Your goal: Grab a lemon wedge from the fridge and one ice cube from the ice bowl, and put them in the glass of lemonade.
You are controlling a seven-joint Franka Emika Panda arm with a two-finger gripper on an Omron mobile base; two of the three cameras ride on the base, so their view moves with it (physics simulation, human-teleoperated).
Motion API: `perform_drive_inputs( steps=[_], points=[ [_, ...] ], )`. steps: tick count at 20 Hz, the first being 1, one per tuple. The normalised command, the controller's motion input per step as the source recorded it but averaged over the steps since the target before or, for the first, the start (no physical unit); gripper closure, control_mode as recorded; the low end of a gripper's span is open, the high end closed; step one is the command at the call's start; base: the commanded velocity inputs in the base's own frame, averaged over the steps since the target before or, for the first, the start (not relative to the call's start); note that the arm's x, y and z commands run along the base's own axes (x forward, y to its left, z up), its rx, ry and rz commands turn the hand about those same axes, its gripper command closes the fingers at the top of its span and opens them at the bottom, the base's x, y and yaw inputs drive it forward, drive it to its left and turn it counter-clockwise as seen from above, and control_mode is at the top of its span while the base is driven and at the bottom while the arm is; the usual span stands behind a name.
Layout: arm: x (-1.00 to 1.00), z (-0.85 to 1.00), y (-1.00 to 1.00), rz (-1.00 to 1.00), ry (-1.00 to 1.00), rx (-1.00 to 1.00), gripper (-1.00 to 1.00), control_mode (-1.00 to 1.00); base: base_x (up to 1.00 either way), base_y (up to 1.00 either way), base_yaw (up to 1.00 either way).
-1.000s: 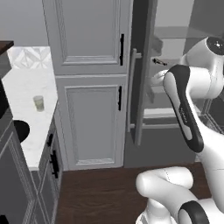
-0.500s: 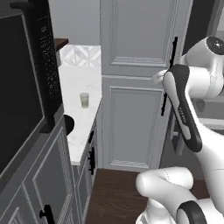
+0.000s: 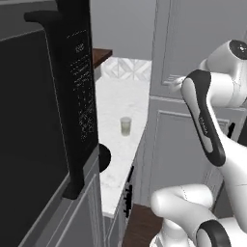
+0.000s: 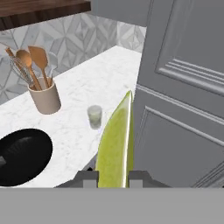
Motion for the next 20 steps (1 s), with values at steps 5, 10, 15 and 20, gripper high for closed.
perform_drive_inputs(
  steps=[5,10,15,20],
  points=[
    [0.0,0.0,0.0,0.0,0.0,0.0,1.0,1.0,0.55,0.5,0.33],
    [0.0,0.0,0.0,0.0,0.0,0.0,1.0,1.0,0.45,0.01,0.32],
    [0.0,0.0,0.0,0.0,0.0,0.0,1.0,1.0,0.68,0.0,0.34],
    [0.0,0.0,0.0,0.0,0.0,0.0,1.0,1.0,0.77,0.0,0.36]
  ],
)
